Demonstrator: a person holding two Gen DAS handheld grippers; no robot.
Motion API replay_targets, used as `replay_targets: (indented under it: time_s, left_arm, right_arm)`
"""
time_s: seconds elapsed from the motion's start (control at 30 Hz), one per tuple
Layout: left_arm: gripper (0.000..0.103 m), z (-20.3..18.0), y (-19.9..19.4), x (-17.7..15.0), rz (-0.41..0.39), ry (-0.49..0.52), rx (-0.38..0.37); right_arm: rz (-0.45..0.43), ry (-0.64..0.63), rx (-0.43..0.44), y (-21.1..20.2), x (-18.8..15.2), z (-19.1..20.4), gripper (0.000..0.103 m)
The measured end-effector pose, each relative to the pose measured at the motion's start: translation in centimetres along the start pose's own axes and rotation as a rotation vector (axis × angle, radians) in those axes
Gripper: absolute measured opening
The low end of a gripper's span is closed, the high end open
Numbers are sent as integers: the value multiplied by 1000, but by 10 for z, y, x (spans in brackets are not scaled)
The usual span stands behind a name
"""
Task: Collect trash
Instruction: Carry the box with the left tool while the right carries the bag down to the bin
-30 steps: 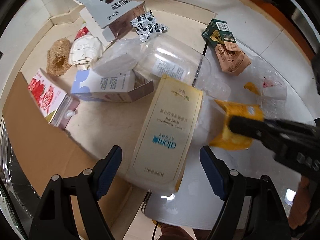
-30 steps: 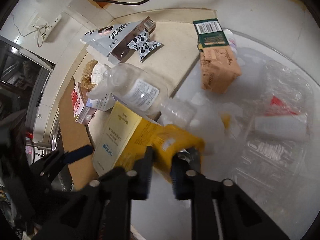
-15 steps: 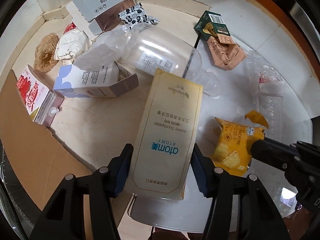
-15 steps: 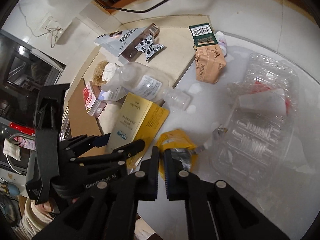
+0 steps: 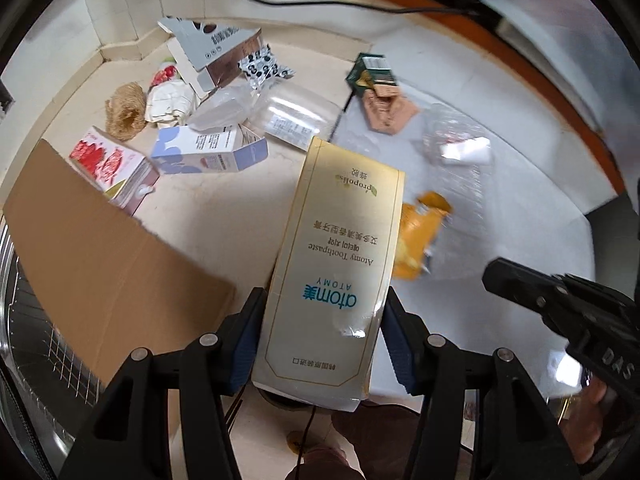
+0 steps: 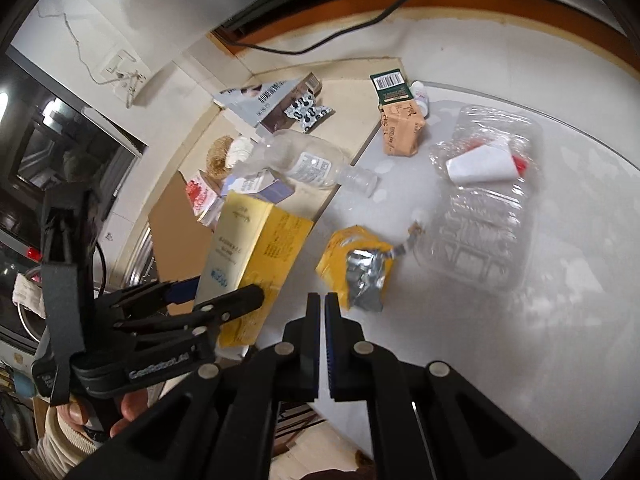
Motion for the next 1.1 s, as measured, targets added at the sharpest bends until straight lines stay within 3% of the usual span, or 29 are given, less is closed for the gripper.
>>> replay_targets:
  time_s: [0.4, 0.73, 1.1]
  left_arm:
    - [54, 7, -88, -101, -67, 75, -78]
    - [54, 40, -115, -193, -56, 82, -102]
    - [54, 53, -124, -254, -14, 50, -104]
  right_arm:
    - [-51, 6, -19, -53, -72, 77, 2]
    - [-29, -27, -34, -71, -151, 140, 2]
    - [60, -49, -3, -76, -206, 168, 2]
Point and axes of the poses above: each gripper's, at about its wrist camera, not at the fingertips, and y roughly the way its jaws point, z to its left, x to its top, the point moved 5 cm from there along y, roughly the way its jaws point, and after that the axes turned 15 degrees about -y, right-handed, at the moved point
